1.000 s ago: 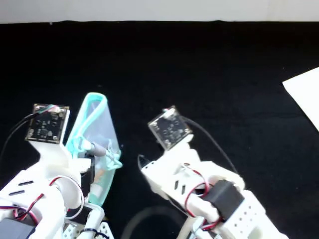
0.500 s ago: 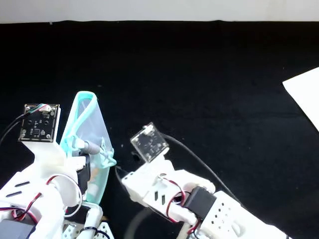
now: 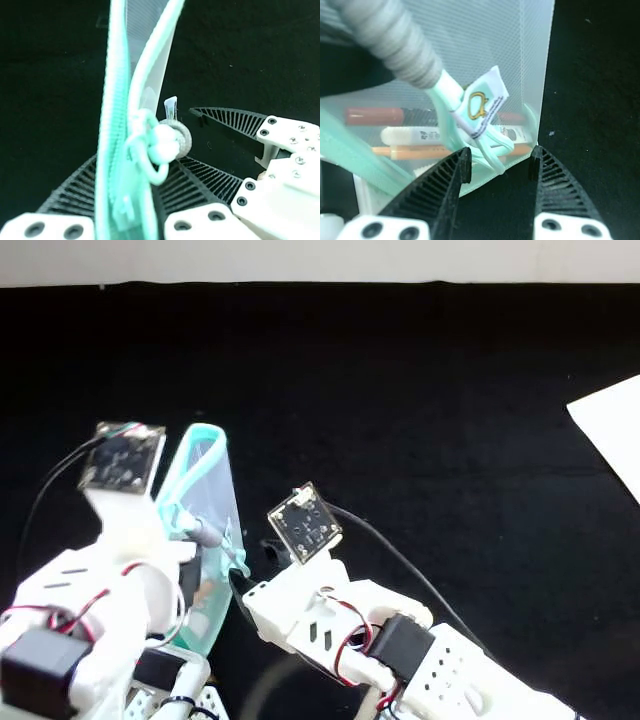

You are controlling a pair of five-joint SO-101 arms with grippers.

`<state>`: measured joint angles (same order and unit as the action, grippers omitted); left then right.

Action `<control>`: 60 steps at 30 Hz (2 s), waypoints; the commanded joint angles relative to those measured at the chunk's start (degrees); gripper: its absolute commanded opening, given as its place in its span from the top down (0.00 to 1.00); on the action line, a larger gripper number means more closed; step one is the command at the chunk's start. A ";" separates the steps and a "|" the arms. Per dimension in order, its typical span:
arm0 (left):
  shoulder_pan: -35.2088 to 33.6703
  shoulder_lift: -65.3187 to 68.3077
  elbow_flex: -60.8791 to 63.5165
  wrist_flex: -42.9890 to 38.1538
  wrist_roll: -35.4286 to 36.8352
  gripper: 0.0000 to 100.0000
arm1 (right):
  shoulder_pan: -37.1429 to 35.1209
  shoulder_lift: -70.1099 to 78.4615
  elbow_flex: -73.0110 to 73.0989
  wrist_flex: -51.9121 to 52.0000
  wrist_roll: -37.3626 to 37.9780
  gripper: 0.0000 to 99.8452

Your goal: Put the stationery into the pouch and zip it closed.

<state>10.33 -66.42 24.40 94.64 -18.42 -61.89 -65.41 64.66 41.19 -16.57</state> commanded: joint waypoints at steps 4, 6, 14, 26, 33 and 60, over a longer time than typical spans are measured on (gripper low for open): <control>2.42 3.56 -1.63 -1.41 -0.53 0.99 | 0.22 -0.22 -0.22 -1.27 -0.35 0.80; 2.95 4.44 -3.56 -0.97 -0.53 0.99 | 0.22 -0.22 -0.13 -1.27 -0.35 0.80; 8.04 7.96 -6.20 2.11 -2.29 0.99 | 0.40 -0.04 -0.13 -1.27 -0.09 0.80; 8.04 7.78 -6.20 2.20 -2.55 0.99 | 2.68 10.86 -0.13 -11.12 6.07 0.80; 8.04 7.78 -6.20 2.20 -2.55 0.99 | 6.02 11.47 -0.13 -12.00 10.11 0.80; 8.13 7.78 -6.20 2.11 -2.55 0.99 | 17.98 11.56 -6.55 -17.19 10.64 0.99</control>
<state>17.54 -58.77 20.00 96.40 -20.62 -49.58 -53.71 63.78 25.71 -6.29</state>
